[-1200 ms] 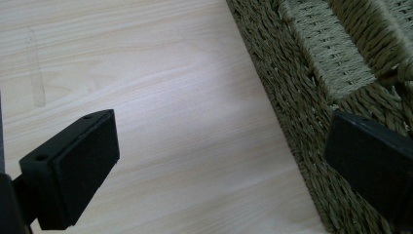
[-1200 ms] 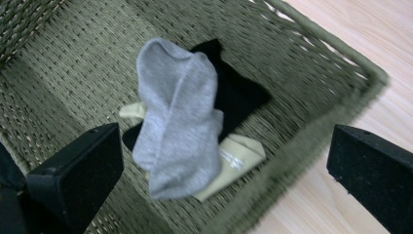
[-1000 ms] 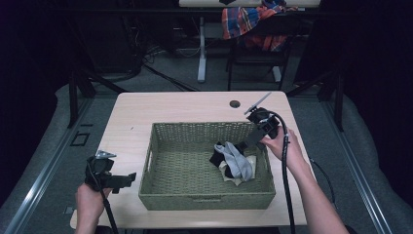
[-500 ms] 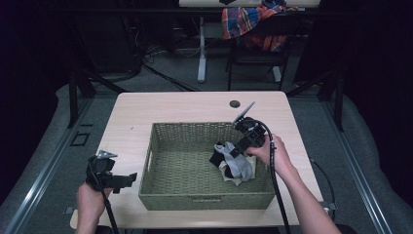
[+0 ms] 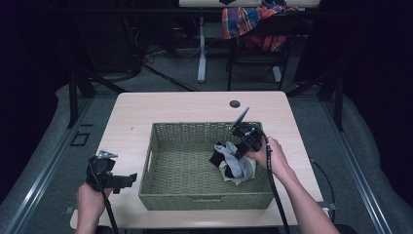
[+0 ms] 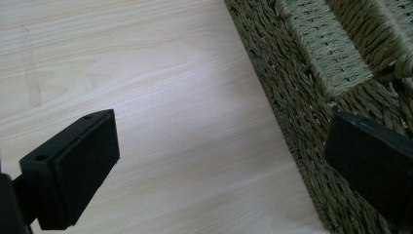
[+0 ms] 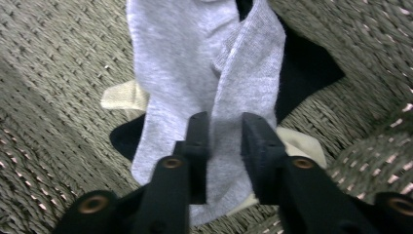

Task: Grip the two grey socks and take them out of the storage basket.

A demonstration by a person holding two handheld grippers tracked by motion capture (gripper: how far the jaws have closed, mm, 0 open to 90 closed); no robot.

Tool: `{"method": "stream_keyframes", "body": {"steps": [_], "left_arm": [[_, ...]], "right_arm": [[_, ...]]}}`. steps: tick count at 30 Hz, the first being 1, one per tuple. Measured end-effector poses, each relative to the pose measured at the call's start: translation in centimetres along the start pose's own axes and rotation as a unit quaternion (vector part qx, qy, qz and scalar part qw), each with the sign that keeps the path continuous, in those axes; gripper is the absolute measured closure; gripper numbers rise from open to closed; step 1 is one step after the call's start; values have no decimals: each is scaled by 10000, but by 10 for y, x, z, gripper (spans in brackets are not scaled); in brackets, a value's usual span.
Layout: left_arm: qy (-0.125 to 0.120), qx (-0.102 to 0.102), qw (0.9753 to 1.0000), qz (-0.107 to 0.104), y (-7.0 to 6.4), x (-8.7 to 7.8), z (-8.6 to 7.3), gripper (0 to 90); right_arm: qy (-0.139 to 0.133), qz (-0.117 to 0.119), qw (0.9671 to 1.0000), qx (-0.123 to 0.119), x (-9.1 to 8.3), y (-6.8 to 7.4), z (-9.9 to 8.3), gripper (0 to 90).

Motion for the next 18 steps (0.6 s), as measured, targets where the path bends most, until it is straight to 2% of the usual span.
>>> {"method": "stream_keyframes", "body": {"steps": [1,2,3,7,8,11,13,15,18], "left_arm": [[2,-5,10000,1,0,0,0,1],[2,-5,10000,1,0,0,0,1],[11,-2,10000,-2,0,0,0,1],[30,0,10000,-18,0,0,0,0],[45,0,10000,-23,0,0,0,0],[51,-2,10000,-25,0,0,0,1],[30,7,10000,-16,0,0,0,1],[36,-1,10000,-18,0,0,0,1],[38,0,10000,-15,0,0,0,1]], "right_arm": [[-42,-4,10000,55,0,-2,-1,824],[-42,-4,10000,55,0,-2,-1,824],[-68,-12,10000,71,-3,-5,-2,872],[-52,-44,9999,99,-8,-7,-3,881],[-138,-58,9998,122,-13,-9,-4,883],[-176,-70,9997,119,-18,-10,-4,884],[-328,-84,9991,244,-24,-9,-6,885],[-303,-84,9994,171,-27,-10,-6,885],[-420,-113,9988,202,-35,-11,-7,886]]}}
Point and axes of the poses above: each handheld gripper's, and its own axes: x roughly forward along the jaws, z roughly out of its top, y roughly to its left, the point moved 2 cm from there along x, roughly forward along the jaws, and after that the axes turned 7 degrees about -z, right-handed, at the moved point
